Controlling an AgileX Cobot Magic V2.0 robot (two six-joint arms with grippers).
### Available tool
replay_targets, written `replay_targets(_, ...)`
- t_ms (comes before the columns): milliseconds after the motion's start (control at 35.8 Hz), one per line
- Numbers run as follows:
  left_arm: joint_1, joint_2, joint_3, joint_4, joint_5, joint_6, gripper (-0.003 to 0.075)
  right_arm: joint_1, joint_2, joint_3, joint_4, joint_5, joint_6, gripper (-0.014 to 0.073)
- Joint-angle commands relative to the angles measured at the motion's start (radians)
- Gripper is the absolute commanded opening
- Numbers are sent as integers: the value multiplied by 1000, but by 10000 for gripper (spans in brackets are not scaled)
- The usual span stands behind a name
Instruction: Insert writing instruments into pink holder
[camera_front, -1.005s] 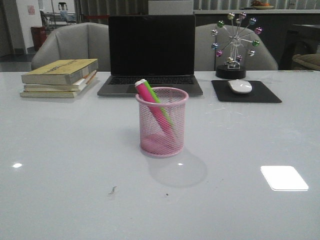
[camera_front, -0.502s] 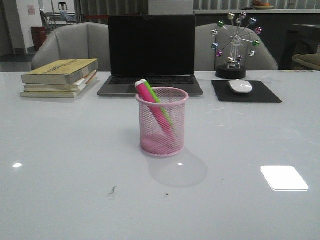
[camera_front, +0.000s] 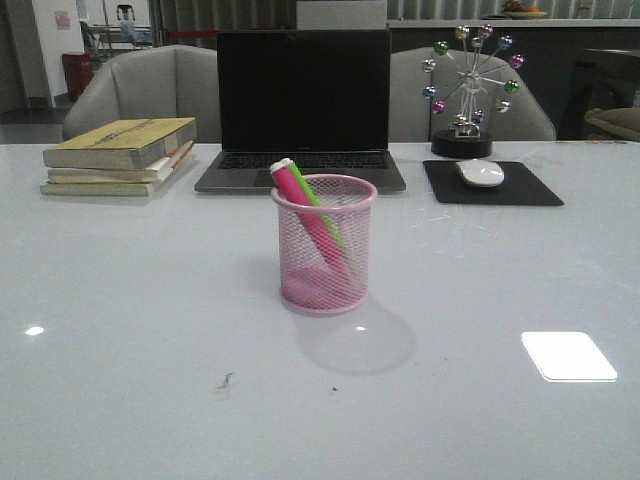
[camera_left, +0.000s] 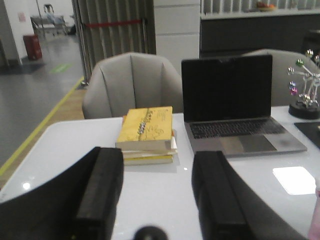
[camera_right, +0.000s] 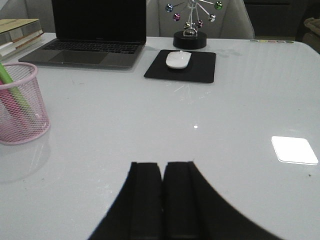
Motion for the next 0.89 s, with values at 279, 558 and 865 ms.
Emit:
replay_targets(279, 112, -372, 159, 2, -91, -4, 383, 1, -18, 1, -9, -82, 1, 50)
replay_targets(558, 112, -391, 343, -40, -140, -4, 383, 1, -18, 1, -9, -83, 1, 50)
replay_targets(865, 112, -391, 462, -50, -132, -16, 230, 1, -18, 1, -9, -83, 1, 50)
